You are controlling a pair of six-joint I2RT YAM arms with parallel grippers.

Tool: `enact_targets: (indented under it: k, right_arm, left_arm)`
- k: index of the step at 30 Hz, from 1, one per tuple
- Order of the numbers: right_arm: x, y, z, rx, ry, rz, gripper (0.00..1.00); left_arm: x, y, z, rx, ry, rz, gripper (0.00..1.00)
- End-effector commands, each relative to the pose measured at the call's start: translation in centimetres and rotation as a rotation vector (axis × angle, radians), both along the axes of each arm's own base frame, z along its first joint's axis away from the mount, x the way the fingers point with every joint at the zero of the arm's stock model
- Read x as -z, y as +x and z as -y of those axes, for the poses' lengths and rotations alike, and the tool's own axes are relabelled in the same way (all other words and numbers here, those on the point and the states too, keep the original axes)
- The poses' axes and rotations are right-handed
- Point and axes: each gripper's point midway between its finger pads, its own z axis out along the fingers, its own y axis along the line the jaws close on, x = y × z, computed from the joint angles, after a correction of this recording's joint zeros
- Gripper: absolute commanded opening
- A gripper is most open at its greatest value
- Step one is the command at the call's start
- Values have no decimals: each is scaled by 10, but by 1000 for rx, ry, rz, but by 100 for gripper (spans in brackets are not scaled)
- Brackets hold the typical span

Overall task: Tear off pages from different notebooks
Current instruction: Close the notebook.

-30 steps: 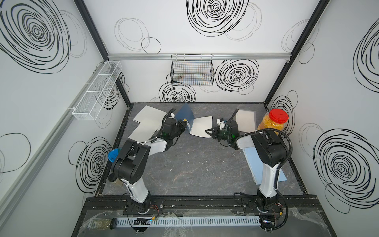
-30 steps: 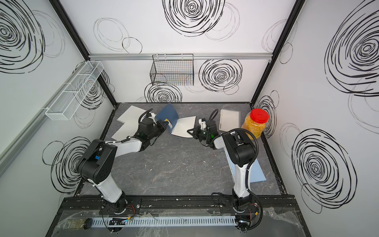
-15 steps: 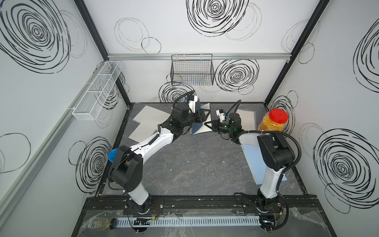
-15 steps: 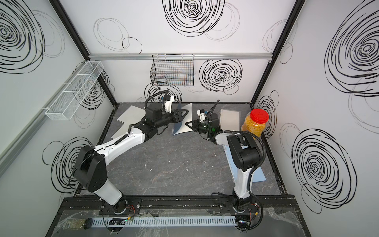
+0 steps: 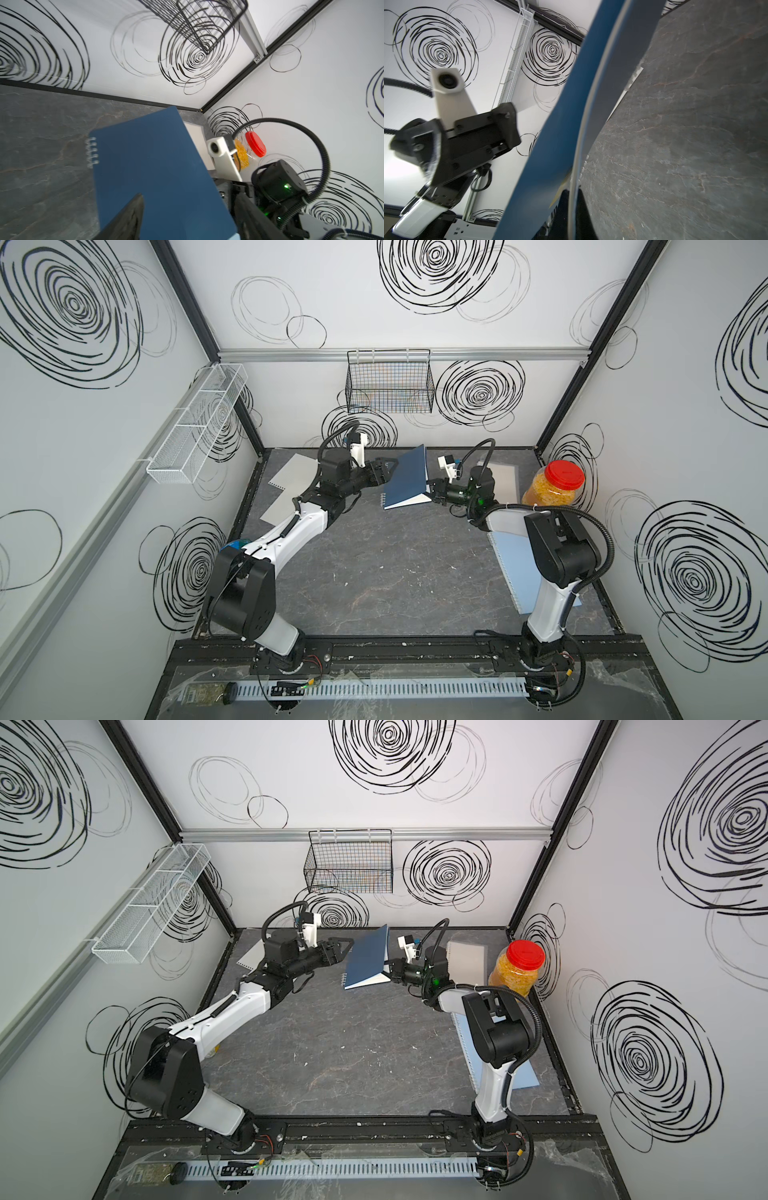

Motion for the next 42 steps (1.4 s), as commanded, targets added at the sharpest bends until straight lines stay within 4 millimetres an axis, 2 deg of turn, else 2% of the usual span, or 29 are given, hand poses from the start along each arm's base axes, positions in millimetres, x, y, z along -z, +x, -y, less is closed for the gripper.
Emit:
enact_targets:
  k: [1,4,7,17,21,28,33,38,42]
  right_arm:
    - [-54,-13,2,-56,67,168,0]
    - [-66,-19,2,-75,77,201,0]
    - [-77,-26,1,-93,83,231,0]
    - [-93,-37,-5,-127,77,266,1]
    - [-89,-37,-9,-138,60,253,1]
    - [-65,-30,-9,-110,-7,201,2]
    - [-51,-25,-5,-83,-60,167,3]
    - [-45,-21,-2,-62,-80,153,5]
    - [-44,-20,-2,-55,-89,151,13]
  left_arm:
    - [-12,2,-17,4,-98,50,81]
    - [-1,8,-30,17,-144,44,86]
    - [10,13,-30,61,-189,14,88]
    - [20,15,-5,185,-292,-25,89]
    - [11,14,3,238,-372,-9,86]
    - [-6,7,5,326,-506,15,65]
    - [2,9,3,320,-490,-1,46]
    - [16,14,4,290,-406,-29,35]
    - [26,14,9,276,-316,-49,24]
